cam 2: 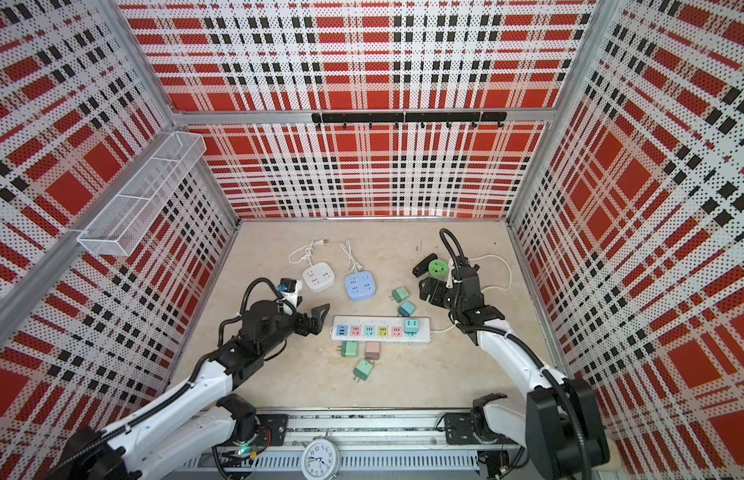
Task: Insert the plug
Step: 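Raise the left gripper away while the right gripper moves toward loose teal adapters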
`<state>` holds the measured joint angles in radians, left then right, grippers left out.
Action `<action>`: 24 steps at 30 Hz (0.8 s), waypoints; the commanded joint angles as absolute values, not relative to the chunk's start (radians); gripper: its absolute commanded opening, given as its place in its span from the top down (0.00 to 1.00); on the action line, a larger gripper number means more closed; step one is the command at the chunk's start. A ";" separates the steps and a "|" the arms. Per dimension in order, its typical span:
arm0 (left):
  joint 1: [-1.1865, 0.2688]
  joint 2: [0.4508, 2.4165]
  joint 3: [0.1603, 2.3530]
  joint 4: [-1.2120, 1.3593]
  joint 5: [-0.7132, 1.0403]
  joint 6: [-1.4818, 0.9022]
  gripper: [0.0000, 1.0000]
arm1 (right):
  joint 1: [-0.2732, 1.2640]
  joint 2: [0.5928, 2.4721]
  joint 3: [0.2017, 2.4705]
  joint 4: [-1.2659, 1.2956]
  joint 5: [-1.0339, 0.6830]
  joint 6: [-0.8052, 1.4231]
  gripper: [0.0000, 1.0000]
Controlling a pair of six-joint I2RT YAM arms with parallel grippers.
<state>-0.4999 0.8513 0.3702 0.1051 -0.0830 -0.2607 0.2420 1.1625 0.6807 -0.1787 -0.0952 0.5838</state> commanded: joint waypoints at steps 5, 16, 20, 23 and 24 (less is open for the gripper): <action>-0.466 0.859 0.264 0.220 -0.404 -0.309 0.01 | 0.199 1.025 0.820 -0.575 -0.085 0.763 0.00; -0.416 0.863 0.207 0.294 -0.352 -0.324 0.01 | 0.207 0.885 0.737 -0.569 -0.117 0.676 0.00; -0.416 0.850 0.198 0.298 -0.344 -0.326 0.01 | 0.225 1.019 0.759 -0.512 -0.128 0.675 0.02; -0.416 0.844 0.194 0.301 -0.342 -0.325 0.01 | 0.256 1.169 0.831 -0.524 -0.127 0.668 0.06; -0.416 0.842 0.194 0.301 -0.341 -0.327 0.01 | 0.268 1.213 0.855 -0.538 -0.122 0.669 0.07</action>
<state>-0.4210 0.8562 0.2100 0.2638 -0.3336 -0.3035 0.2413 1.1248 0.7868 -0.5583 -0.1238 0.6769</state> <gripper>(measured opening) 0.994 0.936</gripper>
